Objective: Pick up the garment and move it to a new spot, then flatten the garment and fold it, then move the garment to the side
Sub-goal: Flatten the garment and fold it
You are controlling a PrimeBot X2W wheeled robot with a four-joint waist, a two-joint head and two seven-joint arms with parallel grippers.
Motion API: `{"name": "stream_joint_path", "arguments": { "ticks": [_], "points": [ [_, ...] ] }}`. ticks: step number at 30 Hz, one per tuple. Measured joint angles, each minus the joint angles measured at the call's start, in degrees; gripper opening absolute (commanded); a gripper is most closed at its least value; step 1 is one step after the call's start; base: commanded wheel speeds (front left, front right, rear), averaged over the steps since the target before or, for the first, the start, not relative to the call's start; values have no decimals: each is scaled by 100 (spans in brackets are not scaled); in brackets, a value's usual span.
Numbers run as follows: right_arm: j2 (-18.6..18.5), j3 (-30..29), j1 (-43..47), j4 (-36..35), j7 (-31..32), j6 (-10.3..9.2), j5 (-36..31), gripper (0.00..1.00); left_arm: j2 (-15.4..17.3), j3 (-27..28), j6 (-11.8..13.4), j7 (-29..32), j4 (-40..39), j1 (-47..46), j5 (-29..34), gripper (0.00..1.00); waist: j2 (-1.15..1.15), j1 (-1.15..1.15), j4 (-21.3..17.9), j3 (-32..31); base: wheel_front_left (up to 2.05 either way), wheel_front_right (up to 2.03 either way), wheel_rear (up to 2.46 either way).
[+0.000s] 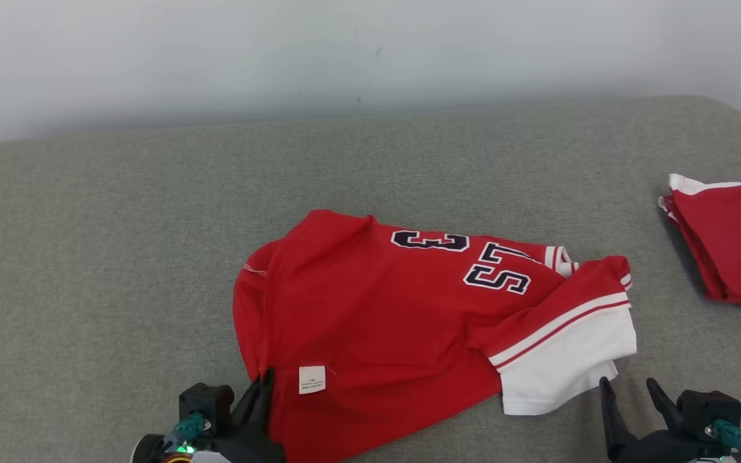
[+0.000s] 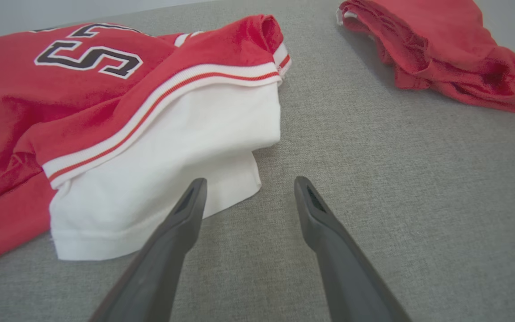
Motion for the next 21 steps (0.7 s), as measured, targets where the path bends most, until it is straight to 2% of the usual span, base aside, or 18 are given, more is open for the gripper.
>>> {"name": "stream_joint_path", "arguments": {
  "ticks": [5,9,12,21],
  "points": [
    [19,-20,-110,54,386,0,-119,100,-51,-64,53,-48,-200,125,8,0,0,0,156,44,0,0,0],
    [22,-276,-328,252,509,0,-420,100,-49,-98,42,-49,-296,127,8,0,0,-1,226,87,0,0,0],
    [20,-448,-504,502,611,0,-605,100,-51,-138,24,-49,-342,124,8,0,0,-1,254,127,0,0,0],
    [19,-456,-1068,1352,604,0,-702,100,-45,-200,25,-40,-402,73,9,0,-1,-1,270,266,0,0,0]
  ]
}}
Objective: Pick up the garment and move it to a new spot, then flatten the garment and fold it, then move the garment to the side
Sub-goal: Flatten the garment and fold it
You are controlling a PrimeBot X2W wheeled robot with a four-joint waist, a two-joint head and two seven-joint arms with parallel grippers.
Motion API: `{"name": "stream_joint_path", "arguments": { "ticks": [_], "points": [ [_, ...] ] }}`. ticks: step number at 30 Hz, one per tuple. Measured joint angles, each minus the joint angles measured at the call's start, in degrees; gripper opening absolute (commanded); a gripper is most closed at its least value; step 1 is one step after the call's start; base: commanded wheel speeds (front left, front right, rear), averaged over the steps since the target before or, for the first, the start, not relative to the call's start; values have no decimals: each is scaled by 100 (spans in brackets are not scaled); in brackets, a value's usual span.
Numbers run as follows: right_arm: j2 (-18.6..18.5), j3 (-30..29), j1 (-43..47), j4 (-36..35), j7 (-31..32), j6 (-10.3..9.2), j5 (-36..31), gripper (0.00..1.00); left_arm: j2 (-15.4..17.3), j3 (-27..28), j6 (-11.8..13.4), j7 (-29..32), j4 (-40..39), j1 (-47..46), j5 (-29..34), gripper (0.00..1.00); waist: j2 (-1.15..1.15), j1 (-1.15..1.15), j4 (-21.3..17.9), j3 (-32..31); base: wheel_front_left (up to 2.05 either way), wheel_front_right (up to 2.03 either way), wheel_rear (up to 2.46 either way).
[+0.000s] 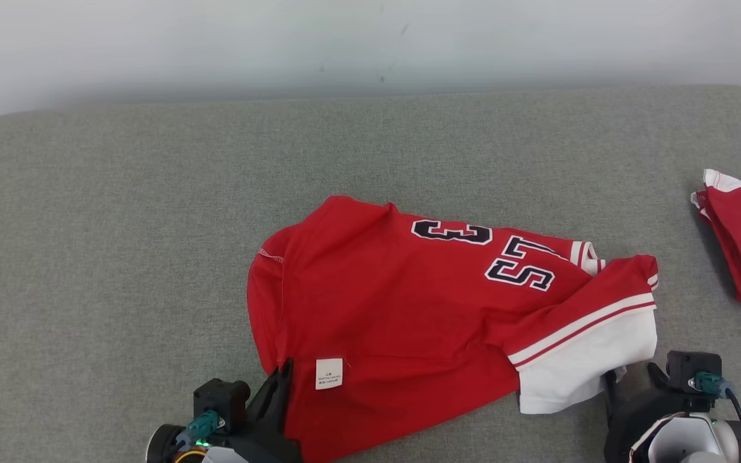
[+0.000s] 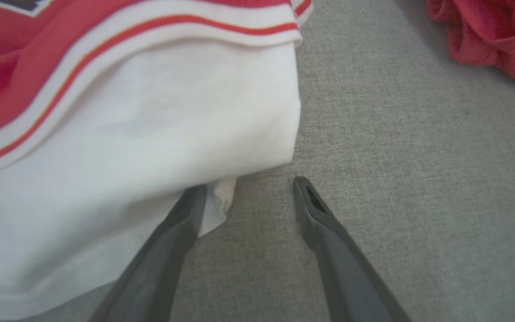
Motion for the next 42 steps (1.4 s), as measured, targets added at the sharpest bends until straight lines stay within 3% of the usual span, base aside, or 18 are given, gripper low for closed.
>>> {"name": "stream_joint_path", "arguments": {
  "ticks": [2,4,12,26,33,42],
  "points": [
    [-8,18,-99,156,-8,0,7,100,4,-8,0,0,0,-7,-1,0,0,0,6,17,0,0,0],
    [-11,79,-179,291,-51,0,67,0,12,-9,-4,-2,3,-7,-18,0,0,0,11,14,0,0,0],
    [13,43,109,3,-179,1,367,0,44,33,-16,-34,-55,72,-112,0,0,0,18,-148,0,0,0],
    [-319,670,481,-2343,-344,0,923,0,188,530,-165,-35,-1131,372,-820,0,0,0,-282,-489,0,0,0],
    [-667,782,-51,-2769,-361,0,977,0,349,822,-216,245,-1769,158,-1201,0,1,0,-371,-529,0,0,0],
    [-1181,1078,-1430,-2850,-278,0,973,0,587,1133,-297,884,-2473,-666,-1733,0,1,0,-432,-374,0,0,0]
  ]
}}
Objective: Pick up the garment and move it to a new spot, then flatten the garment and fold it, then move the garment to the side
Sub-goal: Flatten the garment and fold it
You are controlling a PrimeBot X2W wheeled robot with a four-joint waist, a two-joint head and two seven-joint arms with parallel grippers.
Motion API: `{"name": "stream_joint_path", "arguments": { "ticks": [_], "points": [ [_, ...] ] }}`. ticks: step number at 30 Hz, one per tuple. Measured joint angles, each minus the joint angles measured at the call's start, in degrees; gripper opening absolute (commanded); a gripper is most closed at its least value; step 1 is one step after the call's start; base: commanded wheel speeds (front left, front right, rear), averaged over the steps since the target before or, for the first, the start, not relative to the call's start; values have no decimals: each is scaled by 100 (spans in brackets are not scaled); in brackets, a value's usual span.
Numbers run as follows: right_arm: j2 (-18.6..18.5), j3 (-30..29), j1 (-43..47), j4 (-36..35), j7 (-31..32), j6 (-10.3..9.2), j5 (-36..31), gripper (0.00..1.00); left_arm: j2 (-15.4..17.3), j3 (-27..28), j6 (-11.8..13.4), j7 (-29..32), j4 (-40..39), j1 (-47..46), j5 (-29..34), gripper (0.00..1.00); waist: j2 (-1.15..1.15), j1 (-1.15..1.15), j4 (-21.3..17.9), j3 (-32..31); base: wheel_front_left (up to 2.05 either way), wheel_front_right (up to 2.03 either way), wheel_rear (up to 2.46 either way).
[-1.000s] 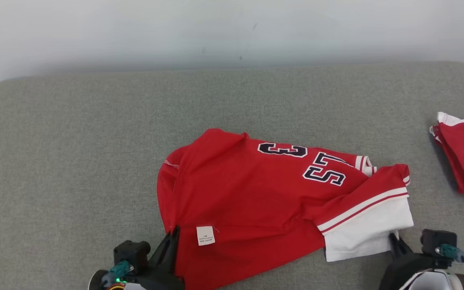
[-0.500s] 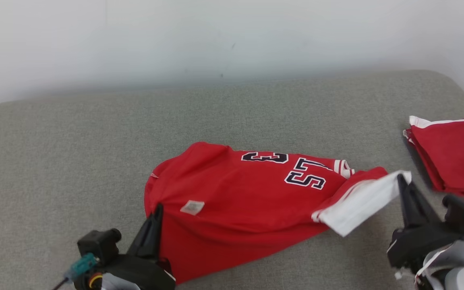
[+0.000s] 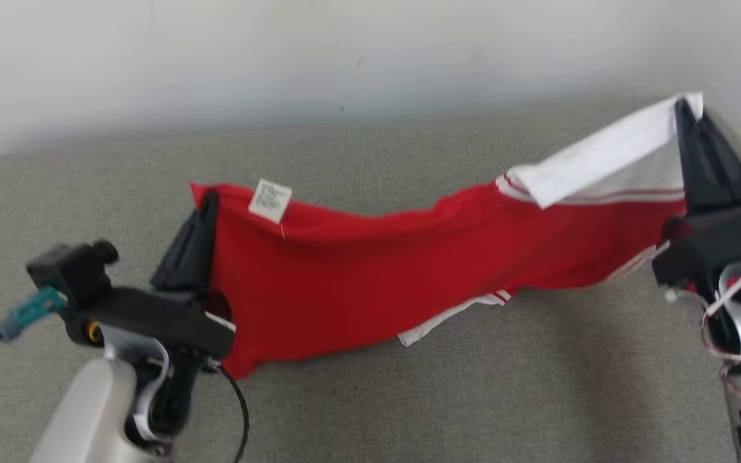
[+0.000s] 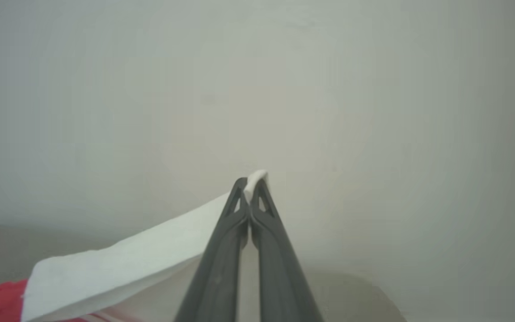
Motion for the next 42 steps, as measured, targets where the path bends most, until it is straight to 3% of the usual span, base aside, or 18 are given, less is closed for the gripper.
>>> {"name": "stream_joint_path", "arguments": {
  "ticks": [7,15,23,34,42],
  "points": [
    [-305,469,-1228,413,74,1,230,0,246,303,32,526,-123,-749,-367,0,0,0,-71,301,0,0,0],
    [-240,439,-2551,949,-142,0,463,0,343,631,148,688,-208,-1670,-576,0,1,1,-168,782,0,0,0],
    [-130,913,-3880,1856,-190,0,600,0,293,866,549,845,-45,-2885,-705,0,1,1,-267,1389,0,0,0],
    [355,637,-5799,2625,-898,0,301,0,447,1023,791,490,359,-4698,-287,0,1,3,-480,2425,0,0,0],
    [720,-105,-6814,2970,-1847,0,-59,0,441,1206,570,-582,526,-5764,23,0,1,2,-614,2925,0,0,0]
  ]
}}
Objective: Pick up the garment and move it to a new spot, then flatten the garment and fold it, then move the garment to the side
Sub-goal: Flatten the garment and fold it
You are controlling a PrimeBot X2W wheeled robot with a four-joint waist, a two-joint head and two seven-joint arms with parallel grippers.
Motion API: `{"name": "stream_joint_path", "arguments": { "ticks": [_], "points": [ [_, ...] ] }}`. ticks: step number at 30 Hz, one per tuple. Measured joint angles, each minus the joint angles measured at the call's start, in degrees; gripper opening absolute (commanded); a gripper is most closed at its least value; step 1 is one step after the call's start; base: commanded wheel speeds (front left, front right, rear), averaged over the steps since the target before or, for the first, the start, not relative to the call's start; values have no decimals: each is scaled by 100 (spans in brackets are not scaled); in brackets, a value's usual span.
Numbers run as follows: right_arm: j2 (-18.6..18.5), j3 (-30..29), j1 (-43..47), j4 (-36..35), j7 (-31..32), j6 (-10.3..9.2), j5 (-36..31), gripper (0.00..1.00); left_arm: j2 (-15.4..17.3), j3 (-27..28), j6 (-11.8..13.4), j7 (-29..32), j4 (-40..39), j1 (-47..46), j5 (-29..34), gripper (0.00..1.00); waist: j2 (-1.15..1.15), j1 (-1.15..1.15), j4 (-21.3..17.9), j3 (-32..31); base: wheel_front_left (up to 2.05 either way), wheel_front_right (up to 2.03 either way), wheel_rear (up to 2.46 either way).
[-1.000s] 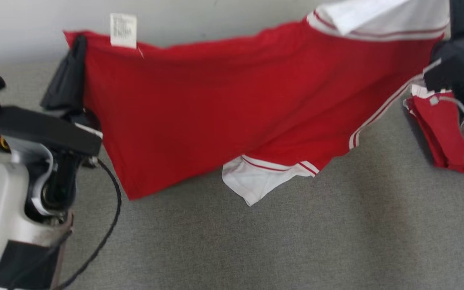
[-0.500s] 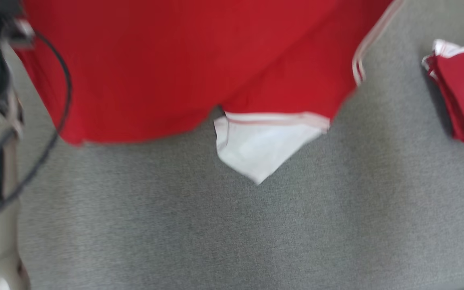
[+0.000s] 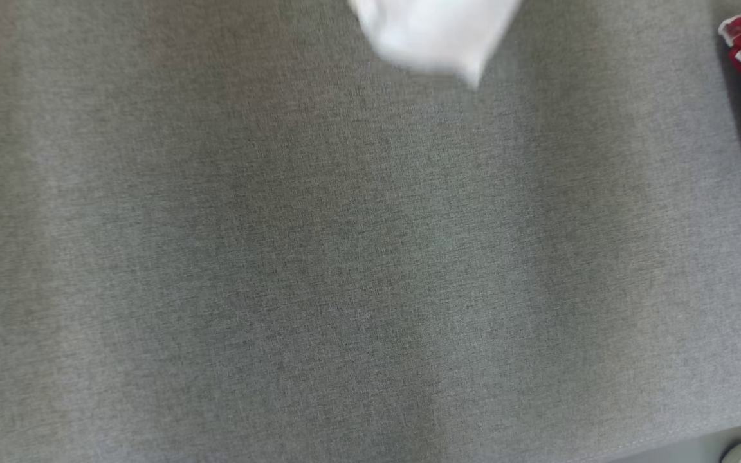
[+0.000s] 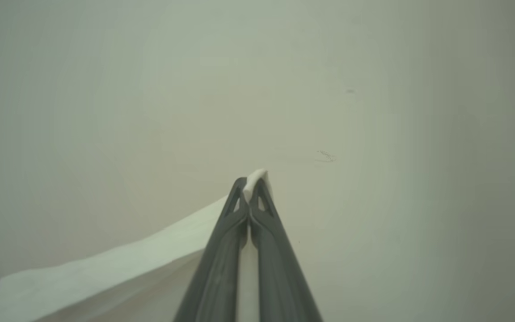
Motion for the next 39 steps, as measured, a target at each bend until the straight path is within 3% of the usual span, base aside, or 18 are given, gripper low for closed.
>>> {"name": "stream_joint_path", "arguments": {
  "ticks": [6,8,11,24,32,39],
  "points": [
    [73,-599,-436,-737,-271,0,-9,0,-68,4,-383,-382,109,-231,38,0,0,-1,39,227,0,0,0],
    [71,-556,-500,-1244,-293,0,-29,0,-86,10,-421,-430,162,-226,38,0,-1,-2,66,309,0,0,0],
    [76,-480,-393,-1401,-294,0,-56,0,-83,7,-487,-474,222,-181,40,0,-2,-3,94,396,0,0,0],
    [-253,237,1584,-1432,-276,0,331,0,-38,-179,-782,-456,220,1134,-194,0,-1,-2,160,469,0,0,0],
    [-512,594,3414,-2420,619,-1,1189,0,2,-514,-843,58,-347,2496,-905,0,-1,-2,236,48,0,0,0],
    [-517,41,5177,-3290,1717,-1,1294,0,-121,-822,-864,363,-670,3826,-1468,0,-1,-3,336,-469,0,0,0]
  ]
}}
